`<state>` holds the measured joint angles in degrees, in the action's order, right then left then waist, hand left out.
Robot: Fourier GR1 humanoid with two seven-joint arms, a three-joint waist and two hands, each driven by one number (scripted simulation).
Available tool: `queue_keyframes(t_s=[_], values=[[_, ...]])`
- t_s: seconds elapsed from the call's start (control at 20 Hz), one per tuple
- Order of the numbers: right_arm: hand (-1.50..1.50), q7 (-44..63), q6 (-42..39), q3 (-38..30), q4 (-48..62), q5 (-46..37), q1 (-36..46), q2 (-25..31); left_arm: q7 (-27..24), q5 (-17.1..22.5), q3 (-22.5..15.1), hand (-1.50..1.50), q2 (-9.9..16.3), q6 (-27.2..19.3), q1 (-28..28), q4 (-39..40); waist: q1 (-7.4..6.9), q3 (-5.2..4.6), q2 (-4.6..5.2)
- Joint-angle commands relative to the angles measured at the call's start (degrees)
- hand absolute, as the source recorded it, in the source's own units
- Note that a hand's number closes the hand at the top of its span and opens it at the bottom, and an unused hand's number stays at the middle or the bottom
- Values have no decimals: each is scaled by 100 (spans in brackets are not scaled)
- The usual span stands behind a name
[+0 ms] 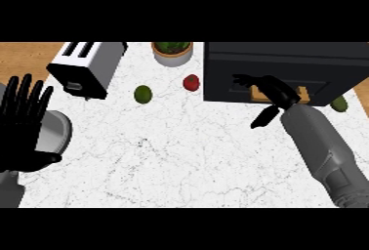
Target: Pick up the cup, place it into the drawer and close the drawer
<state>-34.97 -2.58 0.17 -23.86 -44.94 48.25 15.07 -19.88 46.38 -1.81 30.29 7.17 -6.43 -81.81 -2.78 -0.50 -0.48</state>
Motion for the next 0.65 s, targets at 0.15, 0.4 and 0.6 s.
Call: queue_keyframes(t_s=[0.15,0.4,0.6], values=[[-150,289,-117,-338,979,23,709,423,-76,-200,-85,-150,-127,17,-111,66,-179,66,245],[-150,128,-167,-431,1147,66,825,609,-16,-222,-145,-150,-166,61,-59,27,-267,72,264],[-150,89,-159,-403,1251,17,913,511,4,-315,-107,-150,-177,-28,-317,168,-207,69,263]])
